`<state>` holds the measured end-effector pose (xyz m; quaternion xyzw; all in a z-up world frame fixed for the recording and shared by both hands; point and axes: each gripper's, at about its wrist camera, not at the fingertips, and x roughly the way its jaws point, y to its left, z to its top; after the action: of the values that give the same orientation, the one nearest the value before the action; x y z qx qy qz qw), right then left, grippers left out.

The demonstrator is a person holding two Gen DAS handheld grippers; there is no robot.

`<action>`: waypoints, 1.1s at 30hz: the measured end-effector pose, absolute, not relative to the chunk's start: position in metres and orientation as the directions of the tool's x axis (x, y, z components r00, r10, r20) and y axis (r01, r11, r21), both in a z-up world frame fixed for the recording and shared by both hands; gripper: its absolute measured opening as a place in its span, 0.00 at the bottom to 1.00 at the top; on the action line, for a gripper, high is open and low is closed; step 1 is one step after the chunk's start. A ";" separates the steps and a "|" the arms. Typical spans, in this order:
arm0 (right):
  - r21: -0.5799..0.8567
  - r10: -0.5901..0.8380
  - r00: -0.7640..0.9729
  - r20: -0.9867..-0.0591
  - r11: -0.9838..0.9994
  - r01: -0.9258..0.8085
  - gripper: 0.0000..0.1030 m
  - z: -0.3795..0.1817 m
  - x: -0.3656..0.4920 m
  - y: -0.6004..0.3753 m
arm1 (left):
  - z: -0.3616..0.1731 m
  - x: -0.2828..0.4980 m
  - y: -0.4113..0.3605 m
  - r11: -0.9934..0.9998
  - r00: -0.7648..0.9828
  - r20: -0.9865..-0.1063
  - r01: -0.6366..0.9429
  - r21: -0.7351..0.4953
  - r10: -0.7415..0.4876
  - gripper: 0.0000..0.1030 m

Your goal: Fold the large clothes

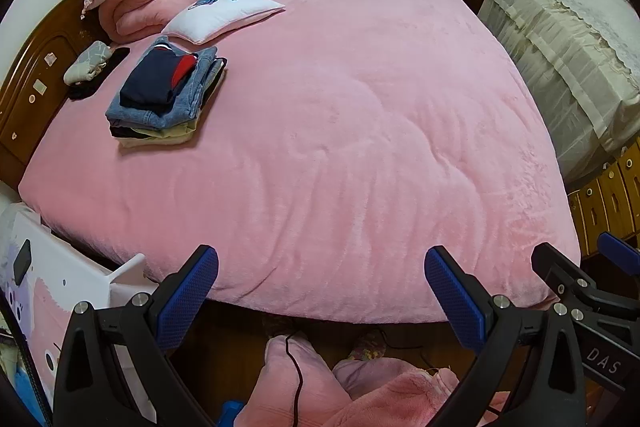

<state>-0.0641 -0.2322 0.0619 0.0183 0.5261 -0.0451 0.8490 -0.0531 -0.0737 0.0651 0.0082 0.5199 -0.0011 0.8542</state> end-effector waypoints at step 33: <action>-0.013 -0.054 0.431 -0.901 0.995 0.097 0.95 0.060 -0.049 -0.248 | 0.065 -0.042 -0.078 0.999 0.460 -0.887 0.031 0.041 0.022 0.99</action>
<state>-0.0490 -0.2485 0.0600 0.0203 0.5313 -0.0446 0.8458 -0.0422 -0.0784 0.0647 0.0255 0.5194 -0.0024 0.8541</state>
